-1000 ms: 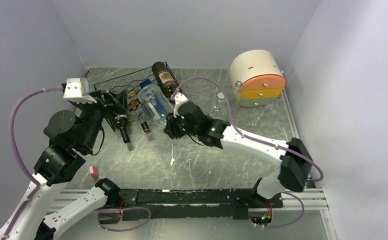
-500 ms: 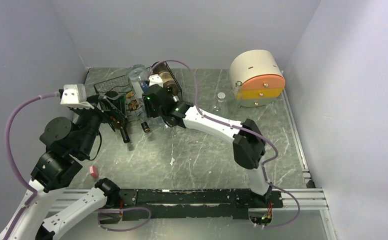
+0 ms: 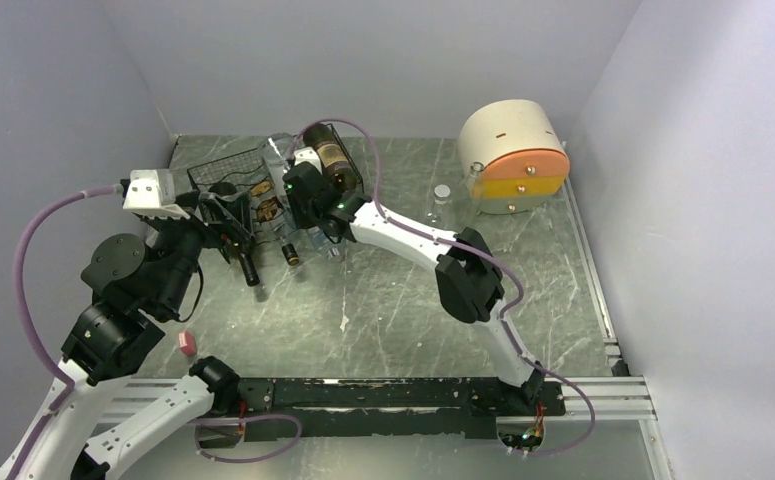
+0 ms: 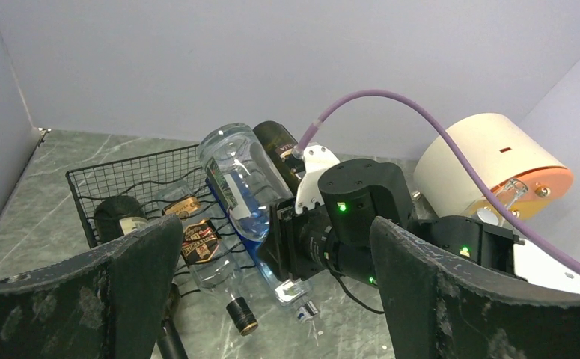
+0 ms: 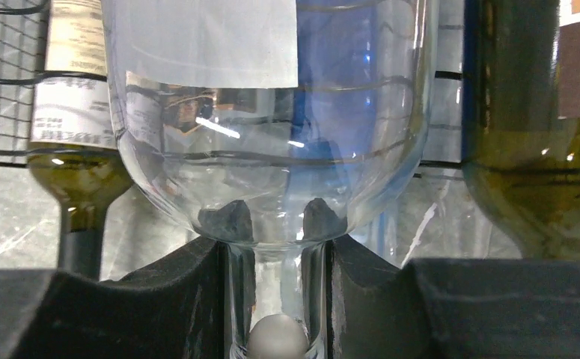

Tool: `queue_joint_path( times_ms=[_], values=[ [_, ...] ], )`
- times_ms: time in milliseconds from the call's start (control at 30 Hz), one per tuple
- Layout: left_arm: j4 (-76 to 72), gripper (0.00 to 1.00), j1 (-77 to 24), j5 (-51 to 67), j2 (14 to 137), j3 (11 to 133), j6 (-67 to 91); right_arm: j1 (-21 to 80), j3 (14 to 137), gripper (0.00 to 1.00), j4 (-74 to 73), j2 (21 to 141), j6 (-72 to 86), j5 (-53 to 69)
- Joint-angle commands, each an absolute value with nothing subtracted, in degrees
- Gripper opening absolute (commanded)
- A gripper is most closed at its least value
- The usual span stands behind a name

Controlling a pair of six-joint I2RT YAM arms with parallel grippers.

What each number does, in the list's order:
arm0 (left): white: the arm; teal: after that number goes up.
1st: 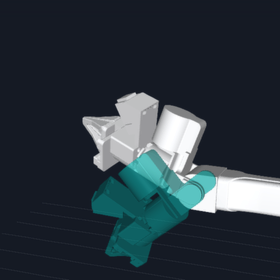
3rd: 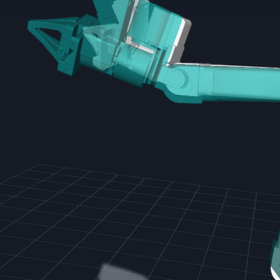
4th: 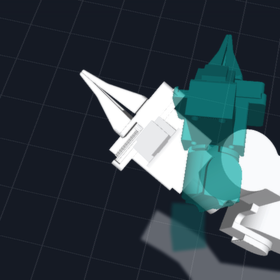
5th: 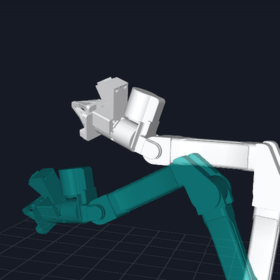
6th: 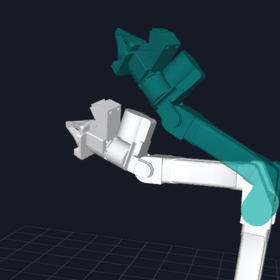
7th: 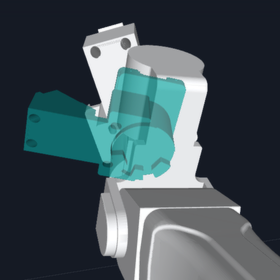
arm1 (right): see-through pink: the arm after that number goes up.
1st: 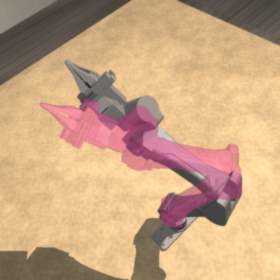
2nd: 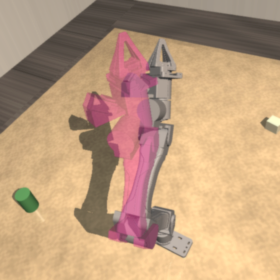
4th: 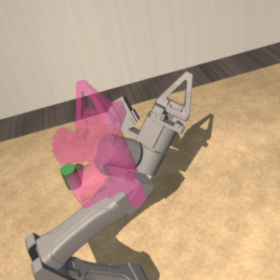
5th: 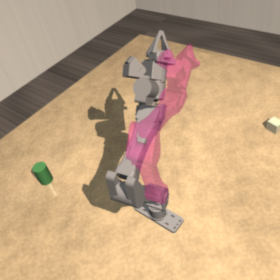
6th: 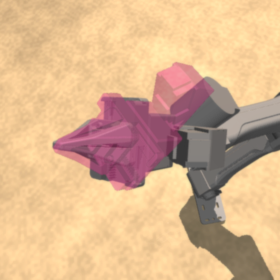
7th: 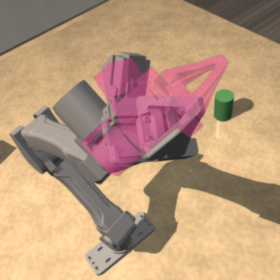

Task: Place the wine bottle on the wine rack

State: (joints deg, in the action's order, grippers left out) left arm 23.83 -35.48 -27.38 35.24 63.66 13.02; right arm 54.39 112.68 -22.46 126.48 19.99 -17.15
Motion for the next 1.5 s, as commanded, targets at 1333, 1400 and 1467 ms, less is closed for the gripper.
queue_joint_path(
  times_ms=[1333,1400,1467],
  values=[
    [24.91,0.99,-35.85,-23.53,37.78,63.44,14.06,50.22,104.38,0.68,-6.01,106.37,15.54,-17.03],
    [24.78,0.99,-35.84,-23.17,37.86,63.12,14.08,50.17,99.44,0.68,-4.93,101.27,14.29,-19.74],
    [24.51,0.99,-35.85,-22.85,37.91,62.87,14.16,50.06,94.01,0.68,-4.32,96.00,13.16,-23.65]
  ],
)
